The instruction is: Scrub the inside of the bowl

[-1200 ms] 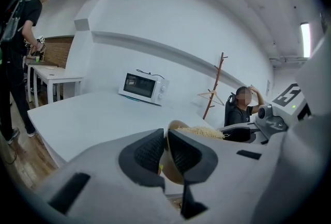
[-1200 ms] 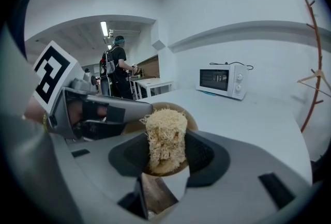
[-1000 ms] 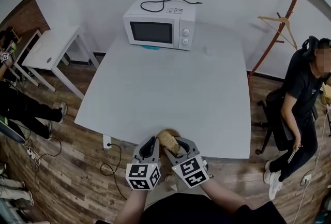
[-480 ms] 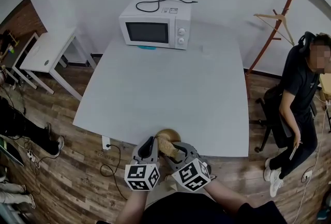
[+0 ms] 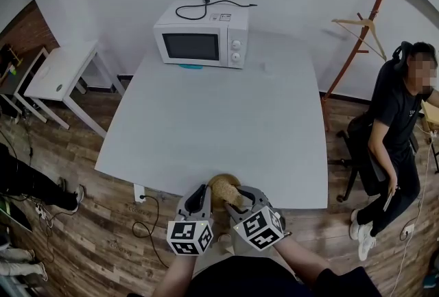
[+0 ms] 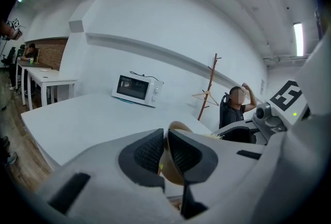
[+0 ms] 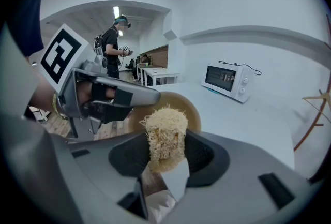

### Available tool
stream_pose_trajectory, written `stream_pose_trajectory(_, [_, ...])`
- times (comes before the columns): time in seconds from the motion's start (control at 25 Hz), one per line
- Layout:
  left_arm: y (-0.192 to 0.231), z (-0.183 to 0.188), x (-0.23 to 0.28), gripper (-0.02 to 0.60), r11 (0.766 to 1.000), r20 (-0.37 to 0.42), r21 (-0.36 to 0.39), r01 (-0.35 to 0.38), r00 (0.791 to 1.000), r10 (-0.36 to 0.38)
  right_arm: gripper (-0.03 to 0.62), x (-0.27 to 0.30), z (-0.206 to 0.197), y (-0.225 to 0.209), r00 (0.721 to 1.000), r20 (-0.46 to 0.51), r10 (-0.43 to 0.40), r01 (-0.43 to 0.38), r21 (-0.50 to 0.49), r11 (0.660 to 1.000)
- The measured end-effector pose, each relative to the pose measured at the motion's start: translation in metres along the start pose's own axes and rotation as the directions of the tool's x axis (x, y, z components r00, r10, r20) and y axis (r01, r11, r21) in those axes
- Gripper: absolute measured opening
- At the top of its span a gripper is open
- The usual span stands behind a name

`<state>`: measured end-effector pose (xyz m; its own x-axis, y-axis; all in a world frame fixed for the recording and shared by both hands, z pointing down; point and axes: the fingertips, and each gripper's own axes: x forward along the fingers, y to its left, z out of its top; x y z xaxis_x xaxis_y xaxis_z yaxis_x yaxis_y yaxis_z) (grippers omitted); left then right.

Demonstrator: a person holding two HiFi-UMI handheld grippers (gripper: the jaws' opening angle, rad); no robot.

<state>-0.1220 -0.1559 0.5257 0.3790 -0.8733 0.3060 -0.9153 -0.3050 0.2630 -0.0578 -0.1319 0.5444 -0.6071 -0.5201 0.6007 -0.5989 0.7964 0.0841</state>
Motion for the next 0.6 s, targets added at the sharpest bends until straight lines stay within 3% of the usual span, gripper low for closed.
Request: stream_pose_trajectory(0.6, [-0.002, 0.0, 0.005, 0.034, 1.0, -0.004, -0.01, 0.009, 1.0, -0.009, 0.178, 0.004, 0.016, -0.008, 0.999, 0.037, -0.02, 0.019, 0.024, 1.0])
